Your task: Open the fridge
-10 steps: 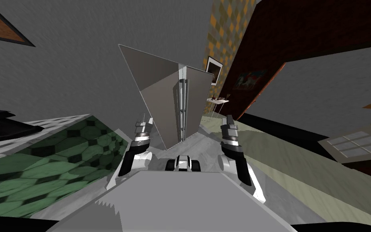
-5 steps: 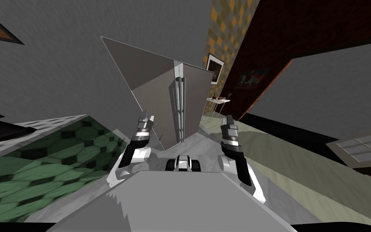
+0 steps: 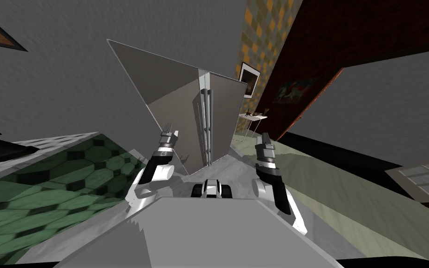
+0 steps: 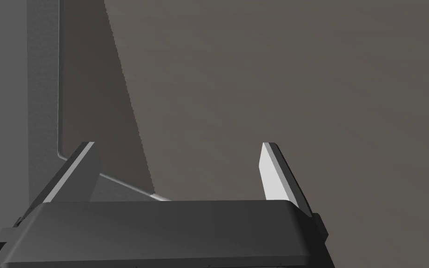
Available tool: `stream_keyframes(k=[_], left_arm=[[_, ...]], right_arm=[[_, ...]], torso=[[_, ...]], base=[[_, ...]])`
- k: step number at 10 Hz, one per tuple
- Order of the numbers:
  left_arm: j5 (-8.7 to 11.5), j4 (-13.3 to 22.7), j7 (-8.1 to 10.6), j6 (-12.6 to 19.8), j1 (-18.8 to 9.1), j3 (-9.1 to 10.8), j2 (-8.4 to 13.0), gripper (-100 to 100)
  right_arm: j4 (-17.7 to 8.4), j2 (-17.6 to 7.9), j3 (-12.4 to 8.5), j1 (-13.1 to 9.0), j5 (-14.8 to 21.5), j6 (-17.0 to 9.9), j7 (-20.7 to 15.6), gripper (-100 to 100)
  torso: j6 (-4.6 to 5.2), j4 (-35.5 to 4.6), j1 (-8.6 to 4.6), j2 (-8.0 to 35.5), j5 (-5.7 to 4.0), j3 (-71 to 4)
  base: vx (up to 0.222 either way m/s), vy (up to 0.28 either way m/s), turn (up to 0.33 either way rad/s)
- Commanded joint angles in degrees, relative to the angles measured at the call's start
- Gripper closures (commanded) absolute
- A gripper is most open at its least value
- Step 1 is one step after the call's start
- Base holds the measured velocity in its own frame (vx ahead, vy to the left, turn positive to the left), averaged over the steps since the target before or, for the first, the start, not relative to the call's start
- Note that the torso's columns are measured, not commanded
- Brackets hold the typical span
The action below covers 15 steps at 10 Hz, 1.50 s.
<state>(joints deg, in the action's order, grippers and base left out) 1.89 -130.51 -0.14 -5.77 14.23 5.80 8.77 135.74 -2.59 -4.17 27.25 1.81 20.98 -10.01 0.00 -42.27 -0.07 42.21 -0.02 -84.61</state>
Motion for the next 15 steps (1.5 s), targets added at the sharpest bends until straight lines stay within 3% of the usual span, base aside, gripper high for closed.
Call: stream_keyframes(k=[1,3,4,5,6,8,9,11,12,14,15], left_arm=[[-0.9,-0.3,1.26,4.4,-3.7,1.59,0.8,-100],[-0.9,-0.3,1.26,6.7,-3.8,1.59,0.8,-100],[-1.6,-0.3,2.11,9.1,-6.6,2.66,1.1,-100],[-1.6,-0.3,2.11,10.4,-6.6,2.66,1.1,-100],[-2.3,-0.3,3.02,12.0,-8.9,3.77,1.3,-100],[-2.3,-0.3,3.02,14.5,-9.5,3.77,1.3,-100],[-3.0,-0.2,3.98,16.6,-12.1,4.89,1.4,-100],[-3.0,-0.2,3.98,18.5,-12.6,4.89,1.4,-100],[-3.7,-0.2,4.99,20.7,-15.3,6.03,1.5,-100],[-3.7,-0.2,4.99,22.7,-15.7,6.03,1.5,-100],[-4.3,-0.1,6.04,25.0,-18.4,7.15,1.5,-100]], right_arm=[[0.0,0.0,0.0,0.0,0.0,0.0,0.0,0],[0.0,0.0,0.0,0.0,0.0,0.0,0.0,0],[0.0,0.0,0.0,0.0,0.0,0.0,0.0,0],[0.0,0.0,0.0,0.0,0.0,0.0,0.0,0],[0.0,0.0,0.0,0.0,0.0,0.0,0.0,0],[0.0,0.0,0.0,0.0,0.0,0.0,0.0,0],[0.0,0.0,0.0,0.0,0.0,0.0,0.0,0],[0.0,0.0,0.0,0.0,0.0,0.0,0.0,0],[0.0,0.0,0.0,0.0,0.0,0.0,0.0,0],[0.0,0.0,0.0,0.0,0.0,0.0,0.0,0],[0.0,0.0,0.0,0.0,0.0,0.0,0.0,0]], torso=[[-0.01,0.0,0.06,0.1,0.01,0.0],[-0.01,0.0,0.09,0.1,0.03,0.1],[0.0,0.0,0.15,0.2,0.04,0.1],[-0.01,0.0,0.06,0.1,0.02,0.1],[0.0,0.0,0.05,0.1,0.01,0.0],[0.0,0.0,0.02,0.0,-0.01,0.0],[-0.01,0.0,0.25,0.2,0.07,0.1],[0.0,0.0,0.07,0.1,0.02,0.1],[0.0,0.0,0.09,0.1,0.02,0.1],[0.0,0.0,-0.04,0.0,-0.01,0.0],[0.0,0.0,0.13,0.1,0.03,0.1]], base=[[0.054,-0.067,0.047],[0.039,-0.055,0.015],[0.047,-0.064,0.047],[0.04,-0.064,0.032],[0.068,-0.106,0.054],[0.043,-0.067,0.019],[0.04,-0.042,0.058],[0.033,-0.05,0.018],[0.043,-0.067,0.063],[0.038,-0.066,0.017],[0.036,-0.055,0.065]])
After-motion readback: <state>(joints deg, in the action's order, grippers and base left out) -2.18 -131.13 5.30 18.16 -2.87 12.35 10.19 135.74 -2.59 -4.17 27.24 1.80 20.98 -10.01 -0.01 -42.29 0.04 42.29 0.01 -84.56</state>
